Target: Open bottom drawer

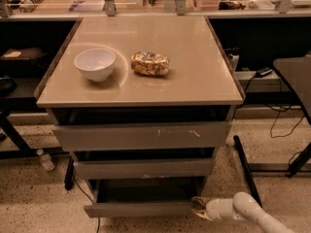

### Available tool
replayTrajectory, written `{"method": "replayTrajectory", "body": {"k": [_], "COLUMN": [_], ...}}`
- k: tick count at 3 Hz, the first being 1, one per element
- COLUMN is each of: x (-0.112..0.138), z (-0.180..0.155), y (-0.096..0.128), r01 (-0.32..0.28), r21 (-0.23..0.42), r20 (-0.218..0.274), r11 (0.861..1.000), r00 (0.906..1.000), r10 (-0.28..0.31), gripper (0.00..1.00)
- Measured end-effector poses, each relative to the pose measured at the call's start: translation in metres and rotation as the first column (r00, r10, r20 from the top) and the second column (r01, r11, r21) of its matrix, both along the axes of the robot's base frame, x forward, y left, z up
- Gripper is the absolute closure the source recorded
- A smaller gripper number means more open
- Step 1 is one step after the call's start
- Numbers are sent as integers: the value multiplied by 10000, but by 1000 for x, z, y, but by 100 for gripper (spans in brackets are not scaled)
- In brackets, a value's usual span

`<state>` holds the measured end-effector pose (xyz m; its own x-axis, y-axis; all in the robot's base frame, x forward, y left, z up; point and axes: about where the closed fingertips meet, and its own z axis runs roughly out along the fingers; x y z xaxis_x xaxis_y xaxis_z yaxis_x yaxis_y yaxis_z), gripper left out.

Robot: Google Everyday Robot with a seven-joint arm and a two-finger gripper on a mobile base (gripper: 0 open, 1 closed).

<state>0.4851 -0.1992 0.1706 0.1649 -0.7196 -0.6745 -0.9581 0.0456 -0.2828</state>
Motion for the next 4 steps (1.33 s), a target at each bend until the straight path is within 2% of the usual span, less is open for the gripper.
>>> {"method": "replayTrajectory", "body": {"k": [1,2,3,4], "x": [0,0,-7,-7], "z": [6,12,15,15], "y": [0,0,-6,-6], "r01": [-1,-1,-164,-167], "r21": [0,-1,-62,-60], "r20": [0,0,-6,-8], "r11": [10000,10000,9998,9998], "r00": [10000,10000,9999,9999], "r10": [1,1,164,167], "gripper": [96,100,100,83]}}
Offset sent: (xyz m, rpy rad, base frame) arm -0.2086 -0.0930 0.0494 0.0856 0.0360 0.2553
